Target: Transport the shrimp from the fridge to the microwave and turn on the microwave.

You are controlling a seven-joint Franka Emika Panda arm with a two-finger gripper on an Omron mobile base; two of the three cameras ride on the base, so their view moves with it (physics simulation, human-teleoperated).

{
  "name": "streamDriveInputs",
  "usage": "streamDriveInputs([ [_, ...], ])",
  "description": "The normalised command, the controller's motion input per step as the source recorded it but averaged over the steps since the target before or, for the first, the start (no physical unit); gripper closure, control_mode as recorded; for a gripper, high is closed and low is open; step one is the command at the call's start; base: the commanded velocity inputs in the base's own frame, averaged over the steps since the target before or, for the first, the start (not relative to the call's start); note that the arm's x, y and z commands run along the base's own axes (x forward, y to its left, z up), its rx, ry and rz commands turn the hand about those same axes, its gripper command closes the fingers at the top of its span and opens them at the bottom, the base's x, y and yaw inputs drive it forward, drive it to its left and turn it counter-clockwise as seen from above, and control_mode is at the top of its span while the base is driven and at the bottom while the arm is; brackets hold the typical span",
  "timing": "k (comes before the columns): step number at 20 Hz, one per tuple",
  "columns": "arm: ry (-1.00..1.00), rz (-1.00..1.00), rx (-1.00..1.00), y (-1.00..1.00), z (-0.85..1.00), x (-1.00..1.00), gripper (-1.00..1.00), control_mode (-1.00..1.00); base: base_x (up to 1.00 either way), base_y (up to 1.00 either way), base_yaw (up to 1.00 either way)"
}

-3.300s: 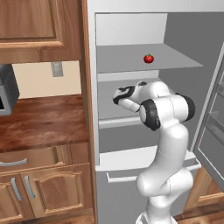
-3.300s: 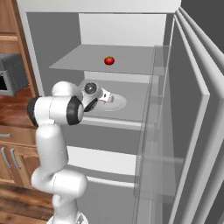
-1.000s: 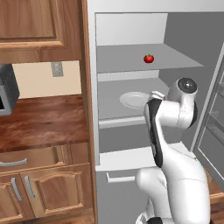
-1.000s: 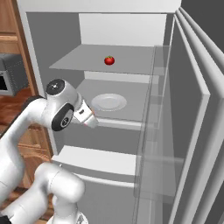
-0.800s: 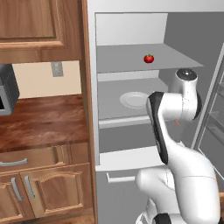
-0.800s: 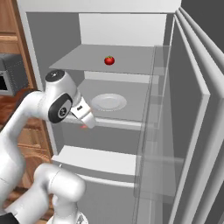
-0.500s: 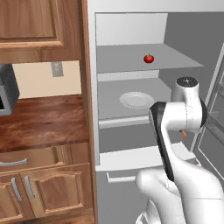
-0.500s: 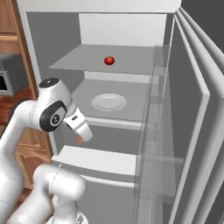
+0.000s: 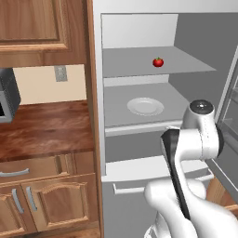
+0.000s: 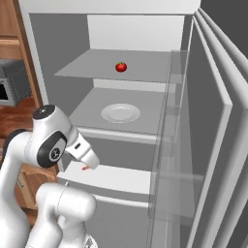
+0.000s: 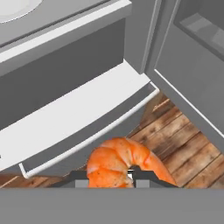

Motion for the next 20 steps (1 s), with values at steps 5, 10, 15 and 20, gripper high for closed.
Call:
streamDriveInputs([
  [5, -0.12, 0.06, 0.0, 0.0, 0.13, 0.0, 1.0, -1.0, 0.0, 0.0, 0.0],
  [10, -0.11, 0.04, 0.0, 0.0, 0.01, 0.0, 1.0, -1.0, 0.0, 0.0, 0.0],
  [15, -0.08, 0.03, 0.0, 0.0, 0.01, -0.05, 1.0, 1.0, -0.1, 0.0, 0.03],
  [20, 0.0, 0.0, 0.0, 0.0, 0.0, 0.0, 1.0, 1.0, -0.3, 0.04, 0.18],
])
